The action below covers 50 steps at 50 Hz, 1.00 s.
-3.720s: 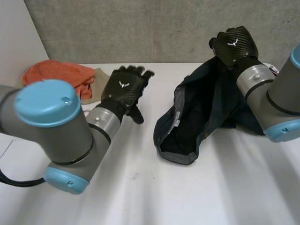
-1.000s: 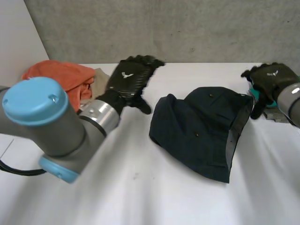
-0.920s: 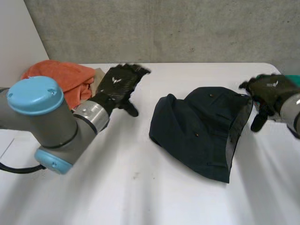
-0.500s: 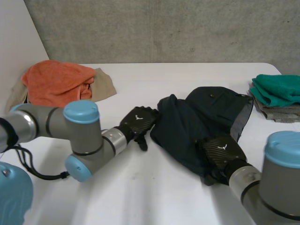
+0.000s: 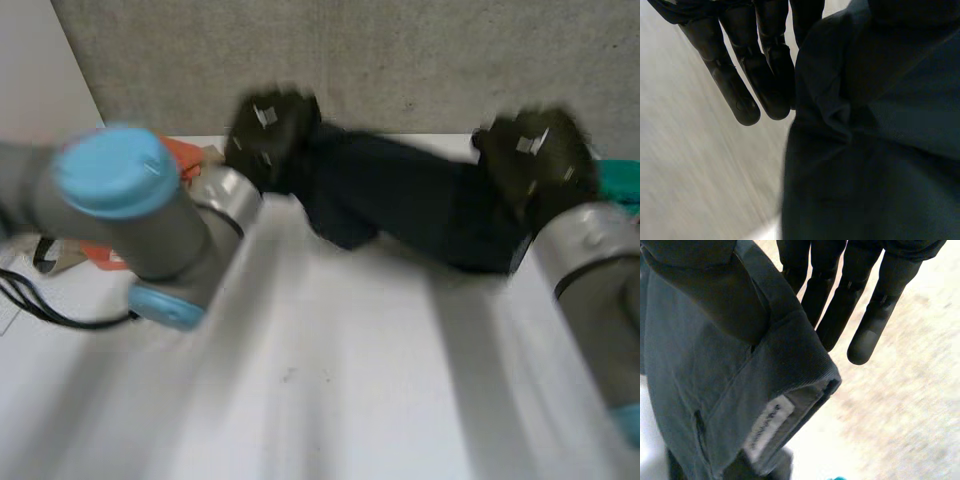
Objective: Fold the laundry.
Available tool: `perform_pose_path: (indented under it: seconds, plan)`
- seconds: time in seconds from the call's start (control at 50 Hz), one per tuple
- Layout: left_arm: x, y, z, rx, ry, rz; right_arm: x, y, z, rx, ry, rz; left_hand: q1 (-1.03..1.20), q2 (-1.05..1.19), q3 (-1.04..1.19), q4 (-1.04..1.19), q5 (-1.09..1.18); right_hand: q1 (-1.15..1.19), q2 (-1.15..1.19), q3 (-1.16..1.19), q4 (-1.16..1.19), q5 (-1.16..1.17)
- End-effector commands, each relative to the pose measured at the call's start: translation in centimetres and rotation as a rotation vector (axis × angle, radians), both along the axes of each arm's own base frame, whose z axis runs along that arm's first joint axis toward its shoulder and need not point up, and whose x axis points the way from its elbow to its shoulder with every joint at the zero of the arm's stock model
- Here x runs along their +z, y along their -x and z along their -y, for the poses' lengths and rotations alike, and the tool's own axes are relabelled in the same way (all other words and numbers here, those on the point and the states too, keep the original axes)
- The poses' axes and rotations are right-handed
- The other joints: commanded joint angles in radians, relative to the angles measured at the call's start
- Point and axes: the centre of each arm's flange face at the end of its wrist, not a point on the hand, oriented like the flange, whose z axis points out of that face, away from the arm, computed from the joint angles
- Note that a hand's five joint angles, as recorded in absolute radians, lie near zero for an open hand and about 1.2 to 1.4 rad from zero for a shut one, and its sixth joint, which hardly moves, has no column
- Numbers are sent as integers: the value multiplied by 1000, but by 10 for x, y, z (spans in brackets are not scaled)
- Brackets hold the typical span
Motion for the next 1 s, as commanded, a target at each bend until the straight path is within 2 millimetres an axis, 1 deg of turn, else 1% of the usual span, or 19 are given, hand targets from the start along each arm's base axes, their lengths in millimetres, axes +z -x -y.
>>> perform_pose_path:
  seconds: [0.02, 0.04, 0.06, 0.08, 0.16, 0.3, 0.34, 0.42, 0.44, 0.56, 0.6, 0.68, 0.7, 0.72, 0.74, 0.76, 0.86, 0.96, 1.0]
  plan:
    - [133, -36, -48, 2, 278, -174, 99, 5, -8, -3, 143, 78, 287, 200, 207, 199, 233, 257, 214, 206, 198, 250]
    - [151, -42, -59, -6, 318, -198, 109, 6, -10, -3, 161, 87, 287, 200, 207, 199, 233, 257, 214, 206, 198, 250]
    - [158, -45, -63, -6, 333, -207, 117, 7, -11, -3, 178, 94, 287, 200, 207, 199, 233, 257, 214, 206, 198, 250]
    - [163, -48, -67, -8, 346, -213, 133, 9, -16, -3, 212, 111, 287, 200, 207, 199, 233, 257, 214, 206, 198, 250]
    - [176, -55, -78, -13, 360, -217, 156, 12, -21, -6, 256, 133, 287, 200, 207, 199, 233, 257, 214, 206, 198, 250]
    - [183, -61, -71, 16, 369, -210, 146, 7, -16, 5, 204, 125, 287, 200, 207, 199, 233, 257, 214, 206, 198, 250]
    - [184, -61, -66, 23, 374, -209, 135, 2, -6, 6, 168, 125, 287, 200, 207, 199, 233, 257, 214, 206, 198, 250]
    - [157, -48, -31, 32, 322, -163, 109, -8, 20, 2, 86, 125, 287, 200, 207, 199, 233, 257, 214, 206, 198, 250]
    - [142, -43, -14, 36, 294, -139, 102, -11, 26, 2, 71, 122, 287, 200, 207, 199, 233, 257, 214, 206, 198, 250]
    - [83, -30, 43, 80, 236, -39, 44, -36, 80, -17, 5, 133, 287, 200, 207, 199, 233, 257, 214, 206, 198, 250]
    - [57, -24, 69, 108, 232, 10, 34, -42, 95, -35, 28, 157, 287, 200, 207, 199, 233, 257, 214, 206, 198, 250]
    - [30, -16, 99, 127, 259, 42, 17, -59, 124, -67, 139, 229, 287, 200, 207, 199, 233, 257, 214, 206, 198, 250]
    - [30, -14, 103, 130, 272, 34, 10, -65, 134, -55, 186, 261, 287, 200, 207, 199, 233, 116, 73, 65, 57, 108]
    - [30, -13, 108, 136, 289, 24, 7, -70, 137, -39, 212, 277, 145, 58, 65, 57, 90, -269, -312, -320, -328, -277]
    - [34, -14, 114, 150, 317, 5, 3, -75, 139, -20, 231, 285, -697, -783, -776, -785, -751, -755, -798, -807, -814, -763]
    - [37, -14, 115, 155, 331, -5, -2, -83, 142, 13, 260, 286, -935, -1022, -1014, -1023, -989, -964, -1007, -1016, -1023, -972]
    - [41, -16, 113, 192, 336, -32, -9, -84, 136, 52, 191, 241, -935, -1022, -1014, -1023, -989, -964, -1007, -1016, -1023, -972]
    - [46, -30, 90, 234, 276, -16, -9, -71, 120, 42, 88, 174, -935, -1022, -1014, -1023, -989, -964, -1007, -1016, -1023, -972]
    - [45, -36, 80, 234, 251, 0, -11, -63, 104, 57, 12, 119, -935, -1022, -1014, -1023, -989, -964, -1007, -1016, -1023, -972]
